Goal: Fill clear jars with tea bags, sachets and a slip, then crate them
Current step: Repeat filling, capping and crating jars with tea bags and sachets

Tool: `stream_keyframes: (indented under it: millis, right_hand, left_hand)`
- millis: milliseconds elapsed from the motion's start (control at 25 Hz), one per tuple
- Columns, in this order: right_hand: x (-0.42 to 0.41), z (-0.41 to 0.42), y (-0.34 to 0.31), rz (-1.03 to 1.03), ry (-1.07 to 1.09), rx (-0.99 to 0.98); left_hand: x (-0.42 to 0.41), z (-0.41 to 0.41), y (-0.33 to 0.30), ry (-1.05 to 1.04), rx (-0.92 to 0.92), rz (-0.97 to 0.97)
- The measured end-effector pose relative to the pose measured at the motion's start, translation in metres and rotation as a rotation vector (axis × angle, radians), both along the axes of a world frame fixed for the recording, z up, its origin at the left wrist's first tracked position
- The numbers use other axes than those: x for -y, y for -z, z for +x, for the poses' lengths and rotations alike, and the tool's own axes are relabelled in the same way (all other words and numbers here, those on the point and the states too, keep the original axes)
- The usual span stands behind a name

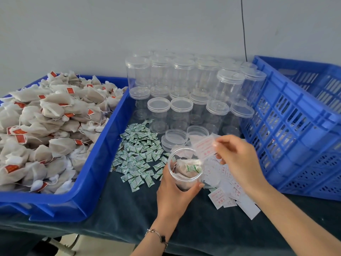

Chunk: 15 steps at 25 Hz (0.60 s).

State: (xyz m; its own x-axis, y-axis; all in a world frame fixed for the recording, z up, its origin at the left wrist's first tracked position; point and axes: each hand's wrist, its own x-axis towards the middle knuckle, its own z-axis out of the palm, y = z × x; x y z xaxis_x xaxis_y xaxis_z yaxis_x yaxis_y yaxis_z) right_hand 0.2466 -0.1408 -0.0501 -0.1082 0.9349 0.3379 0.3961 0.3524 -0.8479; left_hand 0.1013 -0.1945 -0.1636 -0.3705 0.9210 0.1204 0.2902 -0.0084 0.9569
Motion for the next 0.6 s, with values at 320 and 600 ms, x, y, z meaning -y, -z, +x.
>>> stream_keyframes:
  millis: [320, 600]
  right_hand:
    - [0.014, -0.019, -0.001, 0.186, -0.109, 0.573]
    - [0.021, 0.005, -0.018, 0.186, -0.147, 0.468]
  left_hand:
    - [0.005, 0.000, -0.001, 0.043, 0.018, 0.014]
    - [0.003, -0.001, -0.029, 0.104, -0.065, 0.162]
